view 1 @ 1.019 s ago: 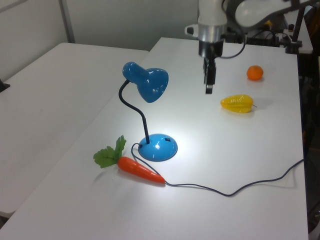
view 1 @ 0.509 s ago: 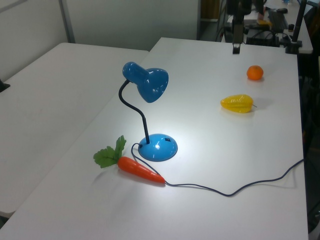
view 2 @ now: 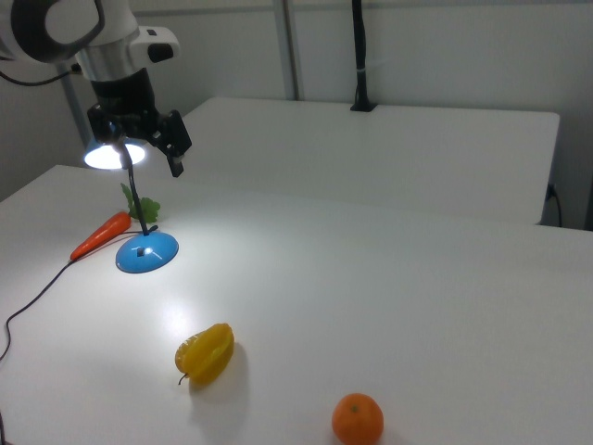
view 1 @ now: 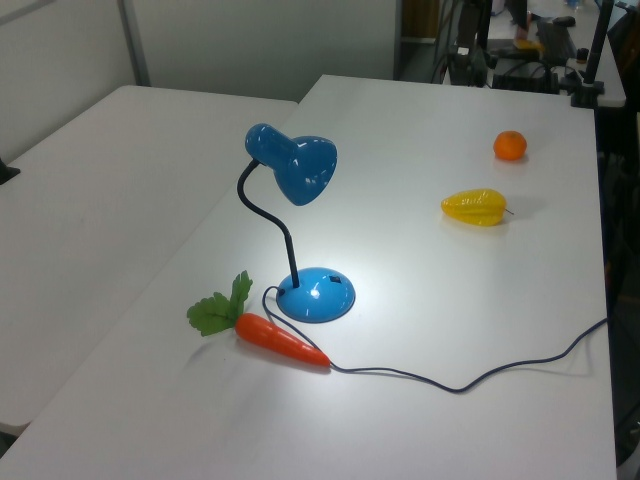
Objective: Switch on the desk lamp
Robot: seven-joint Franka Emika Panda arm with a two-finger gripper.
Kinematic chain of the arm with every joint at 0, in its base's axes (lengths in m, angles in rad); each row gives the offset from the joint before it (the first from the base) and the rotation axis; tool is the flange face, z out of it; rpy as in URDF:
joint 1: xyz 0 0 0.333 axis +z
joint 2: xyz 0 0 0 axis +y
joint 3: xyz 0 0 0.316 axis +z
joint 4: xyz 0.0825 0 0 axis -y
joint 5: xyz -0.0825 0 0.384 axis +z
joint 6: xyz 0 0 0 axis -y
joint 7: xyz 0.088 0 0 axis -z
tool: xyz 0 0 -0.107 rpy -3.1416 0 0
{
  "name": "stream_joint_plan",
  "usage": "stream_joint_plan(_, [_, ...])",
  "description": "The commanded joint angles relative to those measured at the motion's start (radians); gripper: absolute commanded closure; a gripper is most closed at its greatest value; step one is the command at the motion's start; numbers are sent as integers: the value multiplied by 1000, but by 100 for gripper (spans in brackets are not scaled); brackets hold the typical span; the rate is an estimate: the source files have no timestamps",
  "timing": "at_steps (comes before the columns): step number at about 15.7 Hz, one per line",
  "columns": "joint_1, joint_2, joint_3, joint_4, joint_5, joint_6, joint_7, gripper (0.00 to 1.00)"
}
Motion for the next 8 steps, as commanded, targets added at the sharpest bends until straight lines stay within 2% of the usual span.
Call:
stream_joint_plan(1, [26, 19, -38, 2, 2, 82, -13, 0])
stream_joint_plan(8, [29, 15, -39, 2, 4, 65, 2, 0])
